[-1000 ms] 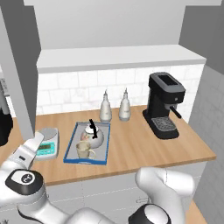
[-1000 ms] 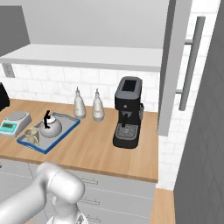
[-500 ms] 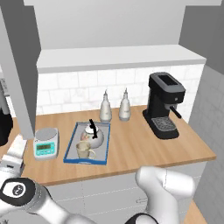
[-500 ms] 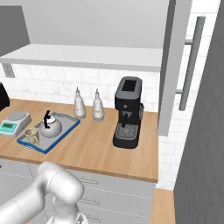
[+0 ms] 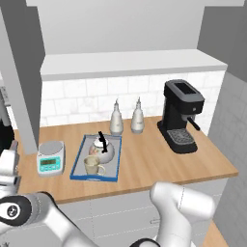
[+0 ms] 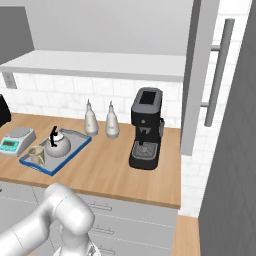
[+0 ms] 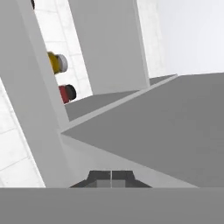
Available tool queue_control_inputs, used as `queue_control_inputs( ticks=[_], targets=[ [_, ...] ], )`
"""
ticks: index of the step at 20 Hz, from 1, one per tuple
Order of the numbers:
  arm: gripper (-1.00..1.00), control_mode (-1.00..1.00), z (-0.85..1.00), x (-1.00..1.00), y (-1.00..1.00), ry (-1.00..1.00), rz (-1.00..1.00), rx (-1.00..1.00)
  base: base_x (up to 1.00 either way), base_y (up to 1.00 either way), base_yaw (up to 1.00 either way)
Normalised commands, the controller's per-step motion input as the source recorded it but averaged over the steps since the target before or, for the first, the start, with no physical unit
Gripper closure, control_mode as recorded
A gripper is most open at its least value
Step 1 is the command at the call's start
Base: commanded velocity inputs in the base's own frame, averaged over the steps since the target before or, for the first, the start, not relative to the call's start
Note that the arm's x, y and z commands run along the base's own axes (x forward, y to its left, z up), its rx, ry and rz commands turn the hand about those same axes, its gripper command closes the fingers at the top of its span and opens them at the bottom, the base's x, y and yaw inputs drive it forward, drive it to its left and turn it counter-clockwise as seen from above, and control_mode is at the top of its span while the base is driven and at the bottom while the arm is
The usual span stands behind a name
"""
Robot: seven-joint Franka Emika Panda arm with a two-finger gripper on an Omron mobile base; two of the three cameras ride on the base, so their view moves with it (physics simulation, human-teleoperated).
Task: Pick the kettle from the counter and place it on the tray. Then pick the mug from the cabinet and place it on the tray. Then close the cabinet doors.
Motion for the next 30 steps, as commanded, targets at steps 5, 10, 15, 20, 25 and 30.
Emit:
queue_control_inputs(
  ticks=[5, 10, 15, 20, 25, 30],
  targets=[
    [1.0, -1.0, 0.0, -0.05, 0.06, -0.01, 0.0, -0.01, 0.0, 0.0, 0.0],
    [1.0, -1.0, 0.16, -0.01, 0.3, -0.08, 0.0, -0.03, 0.0, 0.0, 0.0],
    [1.0, -1.0, 0.2, 0.0, 0.13, -0.03, -0.04, 0.0, 0.0, 0.0, 0.0],
    [1.0, -1.0, 0.09, 0.0, 0.13, -0.02, -0.03, -0.01, 0.0, 0.0, 0.0],
    [1.0, -1.0, 0.22, 0.01, 0.13, -0.05, -0.02, 0.0, 0.0, 0.0, 0.0],
    [1.0, -1.0, 0.21, -0.06, -0.11, -0.08, -0.09, 0.0, 0.0, 0.0, 0.0]
  ],
)
